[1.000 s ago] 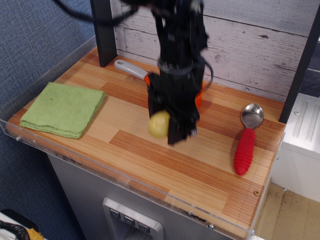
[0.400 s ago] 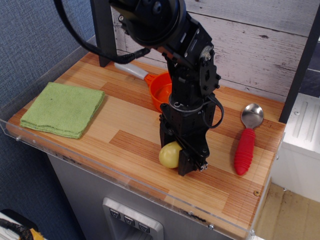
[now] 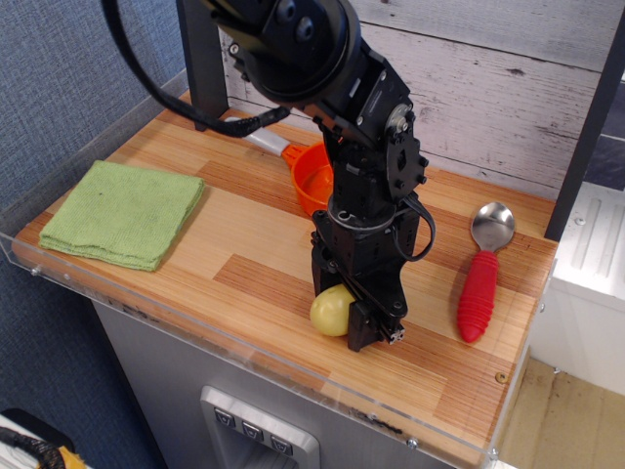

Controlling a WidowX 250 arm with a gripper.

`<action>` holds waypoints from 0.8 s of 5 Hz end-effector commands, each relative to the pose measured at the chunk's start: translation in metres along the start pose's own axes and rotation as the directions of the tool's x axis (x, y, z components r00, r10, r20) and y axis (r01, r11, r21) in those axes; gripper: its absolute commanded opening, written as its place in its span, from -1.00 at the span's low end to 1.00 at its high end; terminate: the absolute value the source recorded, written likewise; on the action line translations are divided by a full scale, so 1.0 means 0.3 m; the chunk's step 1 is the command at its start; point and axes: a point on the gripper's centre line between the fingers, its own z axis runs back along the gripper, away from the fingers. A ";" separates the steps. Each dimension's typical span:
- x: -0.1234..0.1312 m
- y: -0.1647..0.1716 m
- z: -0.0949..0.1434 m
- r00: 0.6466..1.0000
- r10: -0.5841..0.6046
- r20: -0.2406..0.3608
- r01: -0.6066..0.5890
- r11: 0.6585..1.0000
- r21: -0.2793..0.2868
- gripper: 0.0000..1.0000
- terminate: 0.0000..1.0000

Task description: Place the egg to the front right of the table with the red spoon in front and to the left of it.

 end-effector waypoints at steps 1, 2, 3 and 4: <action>-0.013 0.003 0.044 0.999 -0.001 0.044 0.001 1.000 -0.002 1.00 -1.00; -0.008 0.000 0.065 0.999 -0.003 0.047 0.003 1.000 0.002 1.00 -1.00; -0.002 0.003 0.104 0.999 0.013 0.049 -0.014 1.000 0.013 1.00 -1.00; 0.007 0.005 0.157 0.998 0.040 0.046 -0.041 0.999 0.014 1.00 -1.00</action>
